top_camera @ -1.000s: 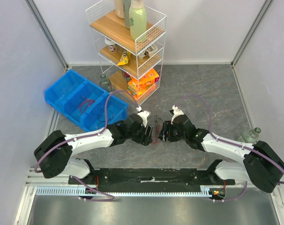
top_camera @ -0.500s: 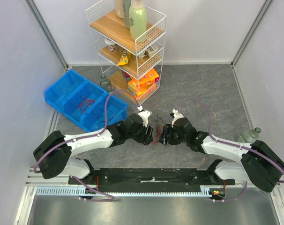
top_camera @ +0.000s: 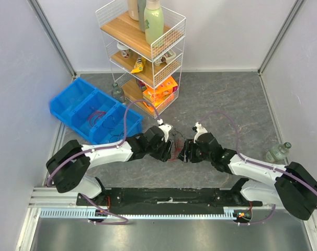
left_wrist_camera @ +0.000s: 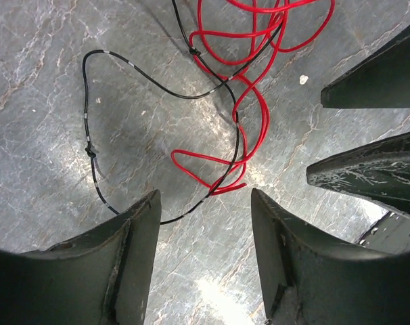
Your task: Untangle the cables
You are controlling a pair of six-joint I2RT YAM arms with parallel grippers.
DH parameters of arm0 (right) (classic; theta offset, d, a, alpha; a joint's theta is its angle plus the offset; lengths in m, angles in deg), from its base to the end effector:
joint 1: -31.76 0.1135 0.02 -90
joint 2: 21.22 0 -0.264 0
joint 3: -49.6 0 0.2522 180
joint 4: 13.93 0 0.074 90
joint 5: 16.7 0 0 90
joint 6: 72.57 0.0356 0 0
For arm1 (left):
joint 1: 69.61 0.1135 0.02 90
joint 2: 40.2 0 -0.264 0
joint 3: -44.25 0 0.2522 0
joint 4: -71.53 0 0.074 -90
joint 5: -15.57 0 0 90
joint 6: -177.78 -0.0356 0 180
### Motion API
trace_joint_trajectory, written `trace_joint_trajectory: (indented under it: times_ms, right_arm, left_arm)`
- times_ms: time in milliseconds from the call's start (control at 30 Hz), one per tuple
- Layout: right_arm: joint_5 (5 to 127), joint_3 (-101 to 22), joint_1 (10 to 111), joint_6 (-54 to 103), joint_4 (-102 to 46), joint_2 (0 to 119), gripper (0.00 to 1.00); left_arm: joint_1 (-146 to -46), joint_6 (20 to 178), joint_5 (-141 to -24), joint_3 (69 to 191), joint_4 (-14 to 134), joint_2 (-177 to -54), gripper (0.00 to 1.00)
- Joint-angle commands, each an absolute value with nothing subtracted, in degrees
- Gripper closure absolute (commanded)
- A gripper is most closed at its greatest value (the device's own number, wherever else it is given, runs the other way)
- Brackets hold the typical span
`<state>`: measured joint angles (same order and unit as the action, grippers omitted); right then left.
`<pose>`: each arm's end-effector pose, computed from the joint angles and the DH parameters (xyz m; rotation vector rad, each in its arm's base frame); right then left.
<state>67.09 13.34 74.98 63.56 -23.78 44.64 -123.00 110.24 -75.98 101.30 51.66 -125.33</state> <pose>0.1546 0.1506 0.1603 -0.0005 2.4357 0.9022 0.1743 -0.2362 0.1765 0.6815 2.4143 -0.6194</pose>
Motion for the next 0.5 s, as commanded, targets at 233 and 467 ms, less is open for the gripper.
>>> trace_joint_trajectory:
  times_ms: [233,467]
  right_arm:
    - [66.4,14.4,74.8,65.0,-21.0,43.4,0.34]
    - [66.0,14.8,74.8,65.7,-21.1,43.1,0.34]
  left_arm:
    - [-123.1,113.4,-83.9,94.5,56.5,-120.3,0.44]
    - [-123.4,114.5,-88.6,96.2,57.6,-122.8,0.78]
